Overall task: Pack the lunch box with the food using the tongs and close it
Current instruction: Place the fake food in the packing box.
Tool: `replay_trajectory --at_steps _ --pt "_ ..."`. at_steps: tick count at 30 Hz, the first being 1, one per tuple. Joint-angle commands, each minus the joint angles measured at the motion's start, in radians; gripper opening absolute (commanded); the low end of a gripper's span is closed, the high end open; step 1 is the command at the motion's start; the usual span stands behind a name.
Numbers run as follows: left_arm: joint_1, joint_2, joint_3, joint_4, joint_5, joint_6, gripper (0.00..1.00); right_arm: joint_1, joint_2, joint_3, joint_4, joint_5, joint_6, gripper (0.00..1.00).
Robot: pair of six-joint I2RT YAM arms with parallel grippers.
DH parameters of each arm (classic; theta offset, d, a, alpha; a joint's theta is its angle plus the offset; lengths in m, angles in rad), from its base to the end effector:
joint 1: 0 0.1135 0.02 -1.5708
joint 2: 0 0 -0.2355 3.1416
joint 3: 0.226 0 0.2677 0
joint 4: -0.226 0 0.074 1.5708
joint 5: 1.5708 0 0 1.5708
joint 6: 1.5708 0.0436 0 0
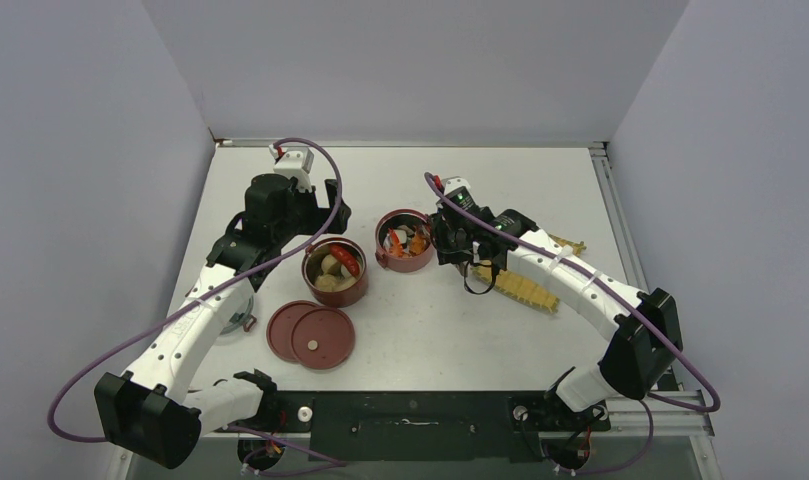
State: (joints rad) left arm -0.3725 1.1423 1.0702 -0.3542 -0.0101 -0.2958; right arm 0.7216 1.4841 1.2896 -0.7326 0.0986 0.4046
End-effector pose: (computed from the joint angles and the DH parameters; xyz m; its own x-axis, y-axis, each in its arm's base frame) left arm 0.2738 -0.1065 0.3201 -0.4720 -0.1285 -0.8722 0.2277 0.9380 -0.2614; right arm 0.2563 0.2198 0.2626 -0.7933 -0.1763 -0.5827 -0.3271 0.9307 0.1639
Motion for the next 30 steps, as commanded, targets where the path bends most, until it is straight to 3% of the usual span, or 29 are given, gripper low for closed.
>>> replay_trajectory --at_steps 1,17,24,30 --pt "-0.005 -0.017 0.015 0.041 0.01 -0.003 0.99 0.014 -0.011 0.057 0.043 0.031 0.0 0.33" --pt "-0.005 -0.026 0.015 0.043 0.01 -0.005 0.99 0.031 -0.066 0.075 -0.011 0.065 0.019 0.35" --pt "-0.005 -0.029 0.015 0.043 0.01 -0.005 0.98 0.026 -0.095 0.104 -0.078 0.177 0.035 0.35" --pt "-0.005 -0.035 0.016 0.045 0.01 -0.005 0.98 -0.082 -0.161 0.072 -0.128 0.167 0.057 0.35"
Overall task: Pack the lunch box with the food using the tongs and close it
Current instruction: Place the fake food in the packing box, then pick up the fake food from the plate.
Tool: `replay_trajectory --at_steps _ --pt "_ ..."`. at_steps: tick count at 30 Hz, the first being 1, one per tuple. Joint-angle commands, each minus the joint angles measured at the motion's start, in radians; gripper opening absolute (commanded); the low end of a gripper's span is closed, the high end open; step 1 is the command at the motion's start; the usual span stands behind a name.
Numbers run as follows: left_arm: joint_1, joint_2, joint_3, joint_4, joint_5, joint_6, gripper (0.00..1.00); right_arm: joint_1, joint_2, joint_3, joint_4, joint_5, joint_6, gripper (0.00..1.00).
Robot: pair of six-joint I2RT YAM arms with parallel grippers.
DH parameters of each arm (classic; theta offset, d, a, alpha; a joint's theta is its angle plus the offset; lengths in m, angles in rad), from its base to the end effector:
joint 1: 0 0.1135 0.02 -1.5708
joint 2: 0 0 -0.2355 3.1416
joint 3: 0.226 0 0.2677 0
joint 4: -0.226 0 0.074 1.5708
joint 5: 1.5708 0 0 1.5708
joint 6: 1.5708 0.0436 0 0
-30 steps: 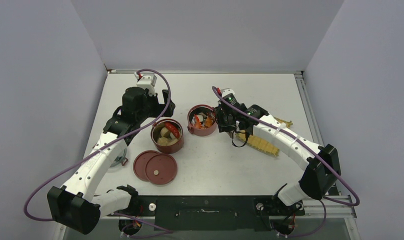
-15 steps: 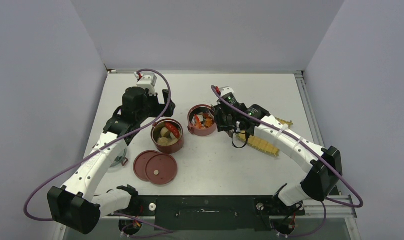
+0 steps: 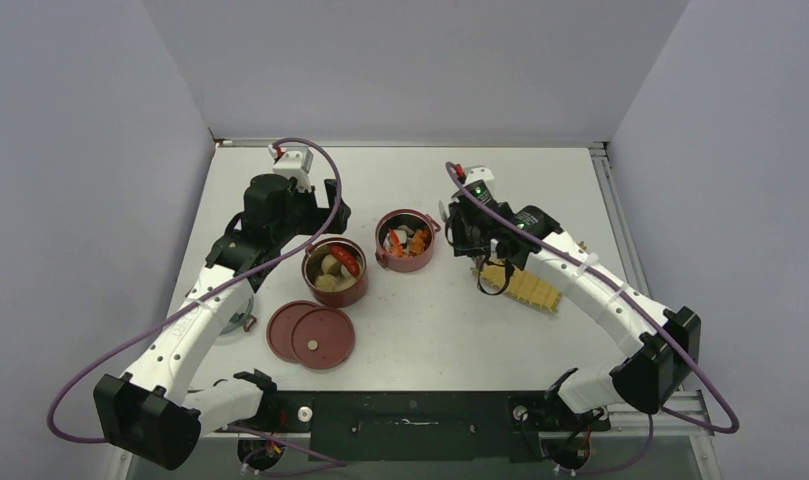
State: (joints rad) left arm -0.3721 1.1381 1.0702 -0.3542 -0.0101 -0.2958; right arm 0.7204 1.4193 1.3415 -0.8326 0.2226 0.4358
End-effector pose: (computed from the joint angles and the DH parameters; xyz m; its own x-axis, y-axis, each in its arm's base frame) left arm 0.2730 -0.1061 0.3213 -0.4685 -0.1300 -0.8738 0.2283 0.9377 -0.2620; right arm 0.2474 0.2043 0.2938 -0.7667 -0.1251 -0.6297 -0.2404 0.9654 0.1009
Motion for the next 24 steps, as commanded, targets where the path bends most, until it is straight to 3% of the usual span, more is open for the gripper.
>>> replay_trajectory --at_steps 1,12,24 --pt "-0.007 -0.032 0.015 0.044 0.01 -0.005 0.98 -0.109 -0.112 0.002 -0.03 0.029 0.026 0.35" --pt "-0.009 -0.034 0.014 0.046 0.035 -0.006 0.98 -0.342 -0.223 -0.126 -0.14 -0.01 0.013 0.38" --pt "-0.013 -0.035 0.013 0.046 0.039 -0.008 0.98 -0.411 -0.302 -0.282 -0.133 -0.084 0.053 0.38"
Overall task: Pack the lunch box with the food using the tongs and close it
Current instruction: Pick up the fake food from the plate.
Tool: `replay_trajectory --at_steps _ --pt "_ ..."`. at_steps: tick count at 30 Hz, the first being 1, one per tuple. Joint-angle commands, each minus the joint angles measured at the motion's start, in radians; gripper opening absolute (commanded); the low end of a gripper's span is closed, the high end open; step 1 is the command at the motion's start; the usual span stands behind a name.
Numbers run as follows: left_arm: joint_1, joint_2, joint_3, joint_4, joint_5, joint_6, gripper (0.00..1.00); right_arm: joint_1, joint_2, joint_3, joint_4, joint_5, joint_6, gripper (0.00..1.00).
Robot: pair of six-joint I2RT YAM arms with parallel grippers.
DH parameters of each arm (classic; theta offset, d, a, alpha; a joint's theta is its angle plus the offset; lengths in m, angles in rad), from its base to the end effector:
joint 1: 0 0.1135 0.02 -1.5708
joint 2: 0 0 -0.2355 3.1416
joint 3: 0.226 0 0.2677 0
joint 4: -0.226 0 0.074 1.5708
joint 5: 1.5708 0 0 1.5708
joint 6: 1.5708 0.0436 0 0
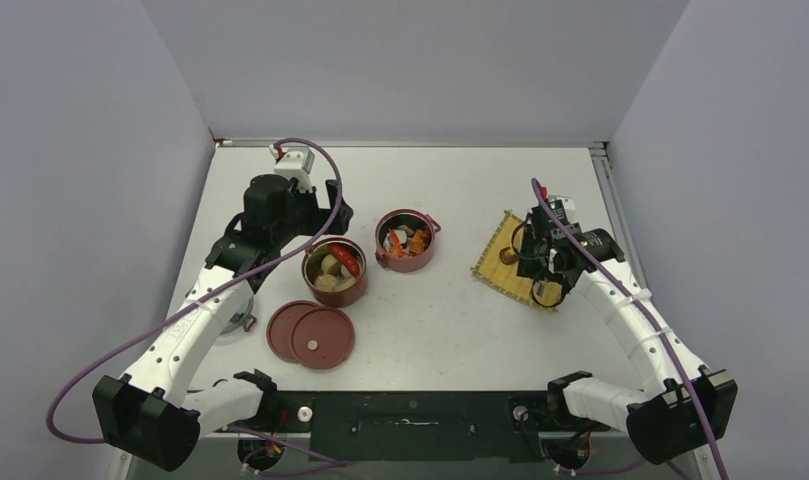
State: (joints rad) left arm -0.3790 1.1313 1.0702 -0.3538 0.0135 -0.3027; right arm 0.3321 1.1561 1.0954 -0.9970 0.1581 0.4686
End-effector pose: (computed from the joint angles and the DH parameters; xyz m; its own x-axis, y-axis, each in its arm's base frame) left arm 0.2706 -0.1084 0.3232 -0.4712 -0.1332 -0.8719 0.2525 0.9268 -0.2780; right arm 0.2354 0.0739 0.2711 -0.8472 0.1796 -0.4999 0.1499 0.9837 0.0993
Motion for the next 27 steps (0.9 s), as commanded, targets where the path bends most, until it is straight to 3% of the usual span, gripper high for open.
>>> replay_trajectory --at_steps 1,16,27 --pt "-0.006 -0.028 0.013 0.046 0.015 -0.001 0.98 -0.028 -0.041 -0.046 0.042 -0.022 0.021 0.38" --pt "-0.009 -0.021 0.014 0.045 0.017 -0.001 0.99 -0.054 -0.02 -0.095 0.145 -0.079 0.046 0.36" --pt "-0.009 -0.02 0.014 0.045 0.021 -0.001 0.99 -0.054 -0.028 -0.084 0.113 -0.039 0.055 0.36"
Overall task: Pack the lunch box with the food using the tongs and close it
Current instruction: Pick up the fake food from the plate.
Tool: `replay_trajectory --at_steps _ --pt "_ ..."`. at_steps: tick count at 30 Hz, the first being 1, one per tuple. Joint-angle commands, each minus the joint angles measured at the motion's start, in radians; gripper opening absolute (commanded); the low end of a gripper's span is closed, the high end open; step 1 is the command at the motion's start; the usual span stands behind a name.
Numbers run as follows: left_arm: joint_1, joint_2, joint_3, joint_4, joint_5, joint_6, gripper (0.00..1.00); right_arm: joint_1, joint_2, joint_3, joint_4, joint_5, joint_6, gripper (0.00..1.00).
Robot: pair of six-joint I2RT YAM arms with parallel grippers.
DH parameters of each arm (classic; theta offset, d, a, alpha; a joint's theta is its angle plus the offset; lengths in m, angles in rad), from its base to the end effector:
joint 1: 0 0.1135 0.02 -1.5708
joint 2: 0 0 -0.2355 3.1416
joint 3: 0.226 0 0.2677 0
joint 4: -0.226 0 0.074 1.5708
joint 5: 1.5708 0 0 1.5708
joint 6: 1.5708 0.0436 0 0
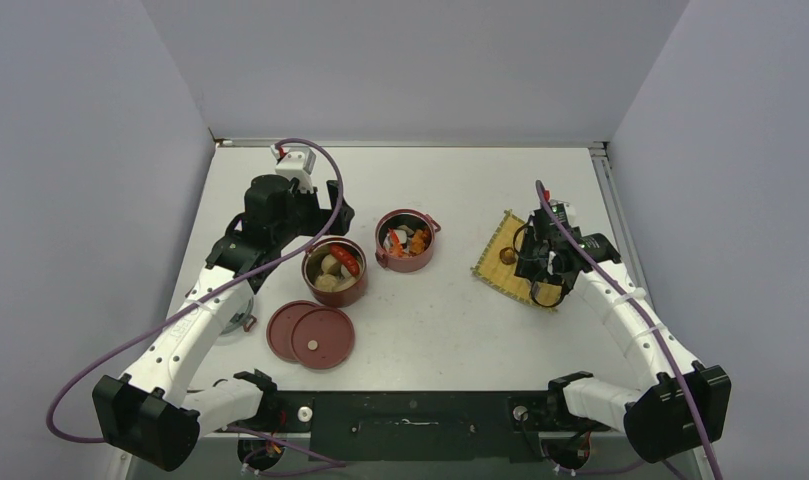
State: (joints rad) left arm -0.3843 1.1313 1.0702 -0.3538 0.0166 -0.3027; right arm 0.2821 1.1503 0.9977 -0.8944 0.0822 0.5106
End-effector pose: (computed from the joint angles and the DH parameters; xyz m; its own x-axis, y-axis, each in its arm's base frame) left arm 0.2700 -0.1100 0.3232 -0.4726 -0.1304 -0.8716 0.2599 0.9244 -0.2792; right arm 0.2407 0.0660 0.2464 -0.8419 0.2631 -0.4711 0.1988 0.9629 0.1824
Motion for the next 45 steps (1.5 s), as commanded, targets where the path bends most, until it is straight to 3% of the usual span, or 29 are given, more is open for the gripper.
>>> replay_trajectory --at_steps 1,27,41,45 --pt "-0.004 -0.02 0.013 0.045 0.019 -0.002 0.98 -0.004 -0.024 0.012 0.01 0.038 0.015 0.36" --pt "-0.005 -0.013 0.014 0.045 0.012 -0.001 0.98 -0.004 0.017 -0.021 0.151 -0.017 0.008 0.36" --pt "-0.006 -0.014 0.014 0.045 0.016 -0.001 0.98 -0.003 -0.025 0.049 0.039 0.09 -0.11 0.35" --pt "-0.007 -0.013 0.012 0.045 0.016 -0.001 0.98 -0.003 -0.006 0.047 0.031 0.057 -0.163 0.36"
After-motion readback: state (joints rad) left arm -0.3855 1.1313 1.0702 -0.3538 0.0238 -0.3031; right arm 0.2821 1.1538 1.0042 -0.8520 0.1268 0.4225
